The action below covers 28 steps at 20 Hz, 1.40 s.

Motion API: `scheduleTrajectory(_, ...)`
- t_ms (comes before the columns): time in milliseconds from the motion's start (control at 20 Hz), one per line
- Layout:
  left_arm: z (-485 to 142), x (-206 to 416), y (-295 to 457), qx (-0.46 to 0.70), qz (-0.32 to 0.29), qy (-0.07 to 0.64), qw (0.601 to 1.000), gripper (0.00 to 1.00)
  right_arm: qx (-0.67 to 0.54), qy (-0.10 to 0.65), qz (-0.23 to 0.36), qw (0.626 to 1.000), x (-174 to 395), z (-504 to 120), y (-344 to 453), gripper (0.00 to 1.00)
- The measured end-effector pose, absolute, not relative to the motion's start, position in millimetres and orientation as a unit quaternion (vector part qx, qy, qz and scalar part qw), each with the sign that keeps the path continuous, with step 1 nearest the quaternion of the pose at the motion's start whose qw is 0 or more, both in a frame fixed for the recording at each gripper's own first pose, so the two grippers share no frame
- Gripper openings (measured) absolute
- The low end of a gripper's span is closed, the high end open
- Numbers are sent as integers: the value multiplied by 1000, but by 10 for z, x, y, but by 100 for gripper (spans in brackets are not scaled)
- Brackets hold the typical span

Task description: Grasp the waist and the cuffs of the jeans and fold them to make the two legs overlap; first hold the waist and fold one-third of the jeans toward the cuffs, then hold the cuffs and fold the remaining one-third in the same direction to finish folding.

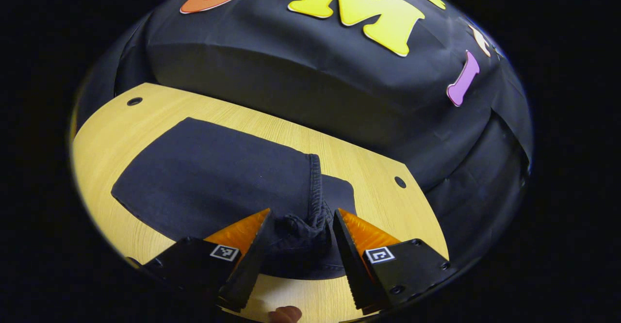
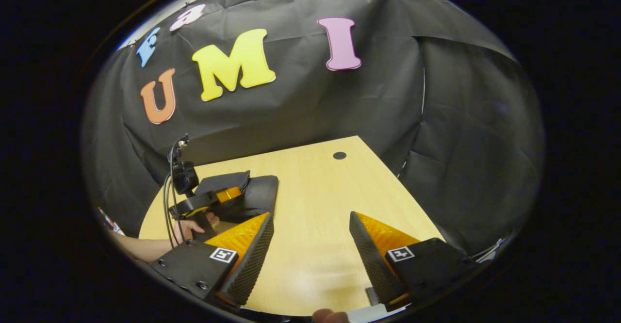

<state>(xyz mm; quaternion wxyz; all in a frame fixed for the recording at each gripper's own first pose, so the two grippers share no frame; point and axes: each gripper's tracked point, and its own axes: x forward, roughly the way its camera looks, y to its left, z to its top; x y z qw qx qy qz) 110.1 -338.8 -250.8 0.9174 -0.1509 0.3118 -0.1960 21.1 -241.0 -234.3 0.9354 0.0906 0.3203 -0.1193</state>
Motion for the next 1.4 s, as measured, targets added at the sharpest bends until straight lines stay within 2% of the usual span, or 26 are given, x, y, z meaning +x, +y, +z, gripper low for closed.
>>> scheduleTrajectory(150, -2438, 1004, -3361, -100, -199, 304, 927, 81, 84, 325, -102, 936, 279, -2361, -2260, 96)
scheduleTrajectory(250, -2385, 941, -3367, -50, -210, 286, 934, 83, 83, 325, -90, 938, 330, -2354, -2142, 94)
scheduleTrajectory(300, -2373, 935, -3390, -26, -216, 278, 936, 87, 82, 325, -83, 938, 357, -2343, -2080, 96)
scheduleTrajectory(350, -2405, 946, -3403, -8, -221, 274, 936, 99, 80, 325, -77, 939, 381, -2335, -2025, 94)
scheduleTrajectory(450, -2518, 931, -3460, 1, -221, 286, 932, 100, 69, 321, -68, 942, 397, -2274, -1944, 94)
scheduleTrajectory(550, -2406, 938, -3431, 31, -212, 265, 940, 100, 54, 318, -64, 944, 387, -2221, -1908, 96)
scheduleTrajectory(650, -2089, 798, -3605, 29, -245, 221, 944, 100, 42, 314, -63, 946, 373, -2173, -1911, 94)
scheduleTrajectory(800, -1774, 544, -3673, 31, -272, 200, 941, 100, 35, 295, -68, 952, 452, -2005, -1904, 94)
scheduleTrajectory(850, -1578, 507, -3598, 27, -273, 181, 944, 100, 25, 279, -70, 958, 507, -1889, -1900, 99)
scheduleTrajectory(900, -1322, 490, -3484, 23, -273, 157, 949, 100, 8, 257, -71, 964, 583, -1728, -1892, 94)
scheduleTrajectory(950, -1065, 464, -3325, 19, -269, 131, 954, 100, -10, 231, -71, 970, 665, -1570, -1863, 96)
scheduleTrajectory(1000, -804, 449, -3139, 15, -262, 108, 959, 100, -27, 201, -63, 977, 783, -1412, -1776, 94)
scheduleTrajectory(1050, -548, 412, -2936, 9, -252, 91, 963, 100, -40, 177, -55, 982, 869, -1290, -1668, 96)
scheduleTrajectory(1200, 60, 301, -2394, -22, -214, 56, 975, 100, -66, 124, -44, 989, 1089, -1068, -1344, 94)
scheduleTrajectory(1250, 196, 203, -2239, -27, -195, 42, 980, 100, -59, 114, -39, 991, 1138, -1018, -1196, 99)
scheduleTrajectory(1300, 347, 130, -2114, -31, -181, 27, 983, 100, -50, 106, -27, 993, 1163, -947, -1000, 94)
scheduleTrajectory(1400, 603, -127, -1885, -33, -158, 5, 987, 98, -44, 83, -11, 996, 1226, -767, -708, 94)
